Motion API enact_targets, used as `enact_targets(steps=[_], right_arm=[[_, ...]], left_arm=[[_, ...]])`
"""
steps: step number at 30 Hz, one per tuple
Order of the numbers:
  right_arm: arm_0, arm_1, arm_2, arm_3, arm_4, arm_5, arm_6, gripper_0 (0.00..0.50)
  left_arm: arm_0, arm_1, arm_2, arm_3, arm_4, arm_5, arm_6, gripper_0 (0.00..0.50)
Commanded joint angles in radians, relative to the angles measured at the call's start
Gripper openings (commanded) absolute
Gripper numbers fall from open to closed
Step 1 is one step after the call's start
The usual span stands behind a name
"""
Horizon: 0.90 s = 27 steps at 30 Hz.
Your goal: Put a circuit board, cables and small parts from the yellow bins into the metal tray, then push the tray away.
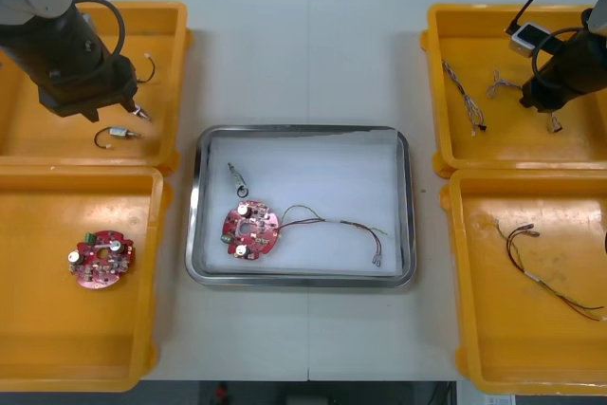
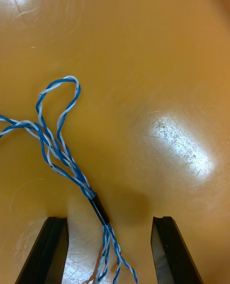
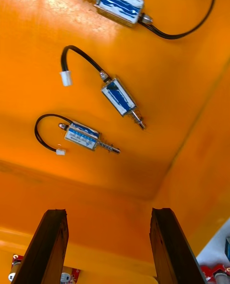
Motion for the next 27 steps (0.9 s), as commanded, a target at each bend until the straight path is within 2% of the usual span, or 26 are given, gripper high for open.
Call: enact_targets(steps=[1,2,4,5,6,7,17,22,27], right_arm=[[0.012,0.019,-0.005,-0.007,-0.007,-0.009,0.011,0.488],[0.014,0.019,-0.003,-0.007,-0.007,-0.009,0.011,0.450],[0.014,0.019,0.000,-0.006,-0.009,-0.009,0.011,0.311],[0.017,0.019,0.002,-0.007,-0.007,-0.009,0.011,0.155],[0.017,0.019,0.003,-0.007,-0.007,-0.009,0.011,0.035],[0.017,0.019,0.003,-0.007,-0.007,-0.009,0.011,0.000],[0.017,0.016,0.017,-0.053,0.007,0.023,0.011,0.000],[0.017,0.005,0.022,-0.158,0.027,0.152,0.011,0.000],[0.017,-0.016,0.008,-0.283,0.037,0.337,0.011,0.000]], left_arm=[[-0.059,0.036,0.040,0.047,-0.010,-0.036,0.024,0.500],[-0.059,0.036,0.040,0.064,-0.011,-0.043,0.052,0.500],[-0.061,0.036,0.040,0.086,-0.013,-0.056,0.081,0.500],[-0.059,0.036,0.039,0.093,-0.013,-0.066,0.096,0.500],[-0.059,0.036,0.037,0.101,-0.013,-0.076,0.113,0.500],[-0.059,0.036,0.036,0.106,-0.013,-0.079,0.122,0.500],[-0.061,0.035,-0.032,0.198,-0.004,-0.191,0.256,0.500],[-0.061,0.031,-0.033,0.235,-0.004,-0.218,0.260,0.500],[-0.059,0.028,-0.044,0.276,-0.001,-0.261,0.263,0.500]])
